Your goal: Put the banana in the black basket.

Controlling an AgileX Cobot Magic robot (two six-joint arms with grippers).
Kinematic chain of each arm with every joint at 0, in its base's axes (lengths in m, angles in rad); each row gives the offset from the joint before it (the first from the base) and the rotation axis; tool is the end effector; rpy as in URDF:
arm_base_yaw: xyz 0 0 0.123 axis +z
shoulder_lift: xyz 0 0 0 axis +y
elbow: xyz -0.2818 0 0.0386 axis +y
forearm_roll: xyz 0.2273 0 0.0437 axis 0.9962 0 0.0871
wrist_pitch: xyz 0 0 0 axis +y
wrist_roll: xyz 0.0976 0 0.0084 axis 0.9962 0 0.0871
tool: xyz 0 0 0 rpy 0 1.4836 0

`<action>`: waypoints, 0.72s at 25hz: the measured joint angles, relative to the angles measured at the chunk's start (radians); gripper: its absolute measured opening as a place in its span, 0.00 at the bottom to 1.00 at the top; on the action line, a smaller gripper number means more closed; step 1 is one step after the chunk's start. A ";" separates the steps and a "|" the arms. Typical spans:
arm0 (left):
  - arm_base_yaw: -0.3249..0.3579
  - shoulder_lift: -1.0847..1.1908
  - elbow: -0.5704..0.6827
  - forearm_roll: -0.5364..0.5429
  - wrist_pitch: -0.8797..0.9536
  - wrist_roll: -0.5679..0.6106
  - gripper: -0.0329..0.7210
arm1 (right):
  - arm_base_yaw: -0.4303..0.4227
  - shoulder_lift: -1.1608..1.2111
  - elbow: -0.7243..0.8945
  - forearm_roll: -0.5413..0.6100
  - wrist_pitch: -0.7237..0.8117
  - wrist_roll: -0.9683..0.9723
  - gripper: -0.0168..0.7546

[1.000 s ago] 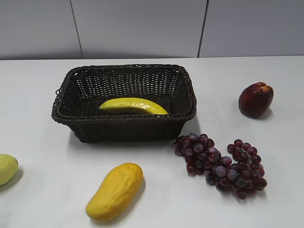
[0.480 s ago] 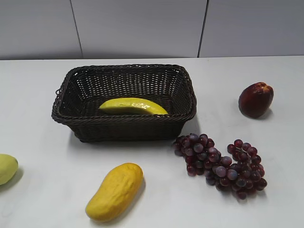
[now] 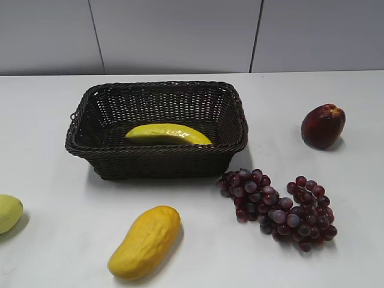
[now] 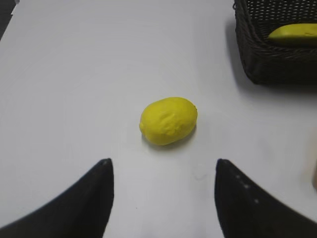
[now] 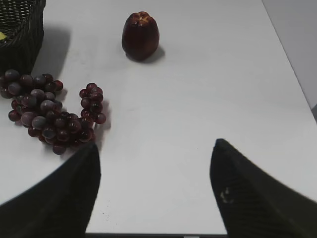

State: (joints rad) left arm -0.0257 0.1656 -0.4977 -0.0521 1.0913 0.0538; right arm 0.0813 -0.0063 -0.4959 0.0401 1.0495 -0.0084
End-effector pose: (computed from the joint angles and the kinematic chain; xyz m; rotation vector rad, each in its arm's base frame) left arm 0.0055 -0.0047 0.2620 0.0871 2.2402 -0.0496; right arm -0.0164 0.0021 0.2640 -0.0927 2.0294 0.0938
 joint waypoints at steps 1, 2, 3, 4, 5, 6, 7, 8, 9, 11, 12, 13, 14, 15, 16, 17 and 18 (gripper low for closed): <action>0.000 0.000 0.000 -0.001 0.000 0.000 0.84 | 0.000 0.000 0.000 0.000 0.000 0.000 0.74; 0.000 0.000 0.000 -0.001 0.000 0.000 0.81 | 0.000 0.000 0.000 0.000 0.000 0.000 0.74; 0.000 0.000 0.000 -0.002 0.000 0.000 0.79 | 0.000 0.000 0.000 0.000 0.000 0.000 0.74; 0.000 0.000 0.000 -0.002 0.000 0.000 0.77 | 0.000 0.000 0.000 0.000 0.000 0.000 0.74; 0.000 0.000 0.000 -0.002 -0.001 0.000 0.75 | 0.000 0.000 0.000 0.000 0.000 0.000 0.74; 0.000 0.000 0.000 -0.002 -0.001 -0.001 0.73 | 0.000 0.000 0.000 0.000 0.000 0.000 0.74; 0.000 0.000 0.000 -0.002 -0.001 0.000 0.71 | 0.000 0.000 0.000 0.000 0.000 0.000 0.74; 0.000 -0.006 0.000 -0.003 -0.001 0.000 0.69 | 0.000 0.000 0.000 0.000 0.000 0.000 0.74; 0.000 -0.016 0.000 -0.003 -0.002 0.000 0.68 | 0.000 0.000 0.000 0.000 0.000 0.000 0.74; 0.000 -0.048 0.000 -0.003 -0.003 0.000 0.65 | 0.000 0.000 0.000 0.000 0.000 0.000 0.74; 0.000 -0.071 0.000 -0.003 -0.003 0.000 0.63 | 0.000 0.000 0.000 0.000 0.000 0.000 0.74; 0.000 -0.096 0.000 -0.003 -0.003 0.000 0.62 | 0.000 0.000 0.000 0.000 0.000 0.000 0.74; 0.000 -0.117 0.000 -0.003 -0.003 0.000 0.61 | 0.000 0.000 0.000 0.000 0.000 0.000 0.74; 0.000 -0.142 0.000 -0.003 -0.003 0.000 0.61 | 0.000 0.000 0.000 0.000 0.000 0.000 0.74; 0.000 -0.160 0.000 -0.003 -0.003 0.000 0.60 | 0.000 0.000 0.000 0.000 0.000 0.000 0.74; 0.000 -0.166 0.000 -0.004 -0.003 0.000 0.60 | 0.000 0.000 0.000 0.000 0.000 0.000 0.74; 0.000 -0.169 0.000 -0.004 -0.005 0.000 0.60 | 0.000 0.000 0.000 0.000 0.000 0.000 0.74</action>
State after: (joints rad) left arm -0.0257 -0.0035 -0.4977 -0.0558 1.0867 0.0534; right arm 0.0813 -0.0063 -0.4959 0.0401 1.0495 -0.0084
